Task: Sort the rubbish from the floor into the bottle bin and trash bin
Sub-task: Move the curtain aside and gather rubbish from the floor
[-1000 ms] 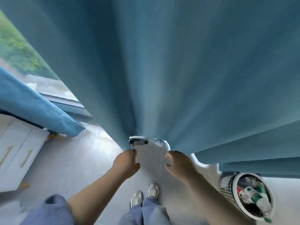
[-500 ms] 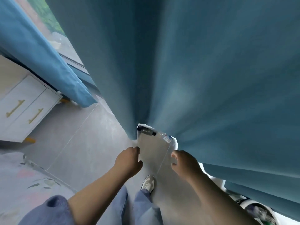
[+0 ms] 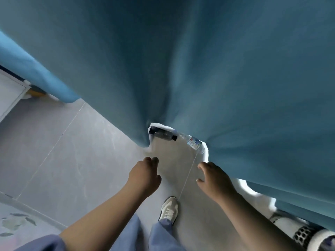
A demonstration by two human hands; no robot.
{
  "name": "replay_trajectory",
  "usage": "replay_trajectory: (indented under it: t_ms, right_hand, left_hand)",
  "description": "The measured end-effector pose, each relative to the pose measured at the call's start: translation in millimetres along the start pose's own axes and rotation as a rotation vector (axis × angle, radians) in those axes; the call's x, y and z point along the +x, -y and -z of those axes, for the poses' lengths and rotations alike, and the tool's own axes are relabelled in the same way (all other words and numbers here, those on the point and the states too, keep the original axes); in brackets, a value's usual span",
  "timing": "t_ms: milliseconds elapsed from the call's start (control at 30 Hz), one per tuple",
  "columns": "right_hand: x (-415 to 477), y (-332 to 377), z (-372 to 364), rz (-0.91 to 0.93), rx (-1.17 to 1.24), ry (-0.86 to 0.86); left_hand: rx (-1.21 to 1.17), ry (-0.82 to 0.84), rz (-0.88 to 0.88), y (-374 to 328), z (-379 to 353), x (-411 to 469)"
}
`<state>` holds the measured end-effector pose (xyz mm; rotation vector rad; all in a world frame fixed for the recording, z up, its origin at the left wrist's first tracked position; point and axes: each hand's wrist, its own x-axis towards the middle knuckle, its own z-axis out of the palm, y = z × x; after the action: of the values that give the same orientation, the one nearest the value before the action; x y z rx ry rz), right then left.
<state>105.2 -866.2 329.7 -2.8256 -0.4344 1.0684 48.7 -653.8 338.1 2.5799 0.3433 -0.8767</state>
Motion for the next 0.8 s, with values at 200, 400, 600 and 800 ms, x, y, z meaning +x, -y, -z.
replay_trajectory:
  t_ms: [200, 400, 600, 800]
  right_hand:
    - [70.5, -22.1, -70.4, -0.092, 0.000, -0.015]
    - [143.1, -32.8, -132.9, -0.120, 0.004, -0.033]
    - [200.6, -49.8, -194.5, -0.134, 0.006, -0.122]
    - [235.6, -69.0, -244.2, -0.169, 0.019, -0.192]
  left_hand:
    - [0.074, 0.004, -0.057, 27.8, -62.8, 82.0]
    - [0.183, -0.036, -0.120, 51.5, -109.8, 159.0]
    - [0.257, -0.128, -0.182, 73.8, -167.0, 229.6]
    - [0.271, -0.201, -0.263, 90.0, -213.5, 282.5]
